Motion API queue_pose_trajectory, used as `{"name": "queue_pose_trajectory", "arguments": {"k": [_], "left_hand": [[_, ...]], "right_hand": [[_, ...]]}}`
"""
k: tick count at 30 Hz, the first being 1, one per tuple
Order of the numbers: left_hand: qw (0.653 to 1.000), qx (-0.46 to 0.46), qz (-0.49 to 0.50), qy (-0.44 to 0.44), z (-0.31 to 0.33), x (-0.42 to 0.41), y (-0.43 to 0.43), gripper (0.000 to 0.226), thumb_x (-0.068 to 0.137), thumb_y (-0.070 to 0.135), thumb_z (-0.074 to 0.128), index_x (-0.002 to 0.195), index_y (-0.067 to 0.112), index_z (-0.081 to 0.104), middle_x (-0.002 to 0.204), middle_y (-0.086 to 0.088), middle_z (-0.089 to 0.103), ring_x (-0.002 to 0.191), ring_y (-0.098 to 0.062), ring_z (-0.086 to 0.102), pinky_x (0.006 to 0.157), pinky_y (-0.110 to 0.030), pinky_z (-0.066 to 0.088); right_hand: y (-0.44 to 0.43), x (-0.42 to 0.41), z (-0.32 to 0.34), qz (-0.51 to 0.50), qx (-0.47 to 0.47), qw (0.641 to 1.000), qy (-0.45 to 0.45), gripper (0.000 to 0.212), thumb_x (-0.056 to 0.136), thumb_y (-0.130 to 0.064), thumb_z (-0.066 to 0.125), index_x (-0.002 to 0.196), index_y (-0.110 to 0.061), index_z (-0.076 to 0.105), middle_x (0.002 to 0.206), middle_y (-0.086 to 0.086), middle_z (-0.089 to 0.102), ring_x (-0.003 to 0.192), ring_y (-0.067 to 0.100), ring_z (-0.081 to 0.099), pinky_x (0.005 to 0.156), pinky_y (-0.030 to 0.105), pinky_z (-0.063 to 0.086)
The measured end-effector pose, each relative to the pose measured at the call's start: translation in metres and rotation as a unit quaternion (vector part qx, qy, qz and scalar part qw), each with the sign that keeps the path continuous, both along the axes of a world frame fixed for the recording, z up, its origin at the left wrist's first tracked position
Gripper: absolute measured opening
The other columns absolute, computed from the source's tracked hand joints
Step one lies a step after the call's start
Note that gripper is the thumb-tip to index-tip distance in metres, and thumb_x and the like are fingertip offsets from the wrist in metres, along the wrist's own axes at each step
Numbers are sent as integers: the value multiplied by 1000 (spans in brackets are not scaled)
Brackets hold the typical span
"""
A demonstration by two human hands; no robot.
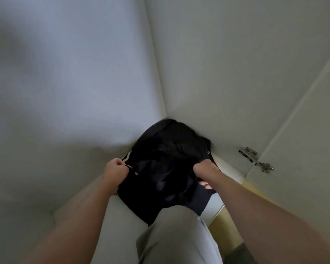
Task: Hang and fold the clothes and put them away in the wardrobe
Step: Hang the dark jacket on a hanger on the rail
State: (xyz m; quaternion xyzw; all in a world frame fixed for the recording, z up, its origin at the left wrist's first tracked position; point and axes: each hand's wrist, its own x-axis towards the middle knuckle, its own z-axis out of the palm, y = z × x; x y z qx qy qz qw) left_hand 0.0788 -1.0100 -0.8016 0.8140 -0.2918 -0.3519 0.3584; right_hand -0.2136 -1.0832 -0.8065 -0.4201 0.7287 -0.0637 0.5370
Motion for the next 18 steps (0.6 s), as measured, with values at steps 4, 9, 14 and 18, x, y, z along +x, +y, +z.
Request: {"name": "queue_pose_trajectory", "arguments": {"k": [4,9,14,18], "left_hand": [[922,310,-229,-42,-38,2,-2,20,92,6,50,85,8,69,76,-10,76,83,-33,73,71,-33,56],[872,352,-267,-212,-49,-27,-49,64,103,54,34,143,8,52,147,-17,51,134,-36,49,108,-44,42],[925,272,-178,-196,-78,-46,-105,80,96,72,36,128,3,58,122,-14,64,111,-34,62,87,-40,51],[956,268,-103,-60,-118,-42,-132,78,94,69,49,131,1,57,119,-13,65,103,-34,64,87,-39,54]], "right_hand": [[4,-2,-6,215,51,969,111,35,90,-5,40,122,8,47,82,16,62,61,28,69,41,22,46],[-16,1,-34,264,13,959,103,26,98,-6,49,120,-3,61,83,7,54,70,19,54,60,26,48],[-46,-5,-75,91,-23,988,122,29,93,-12,47,114,1,62,109,17,63,104,35,62,82,33,49],[-76,-9,-100,7,-62,991,120,46,88,-17,53,131,-2,45,127,19,60,110,37,61,85,36,49]]}}
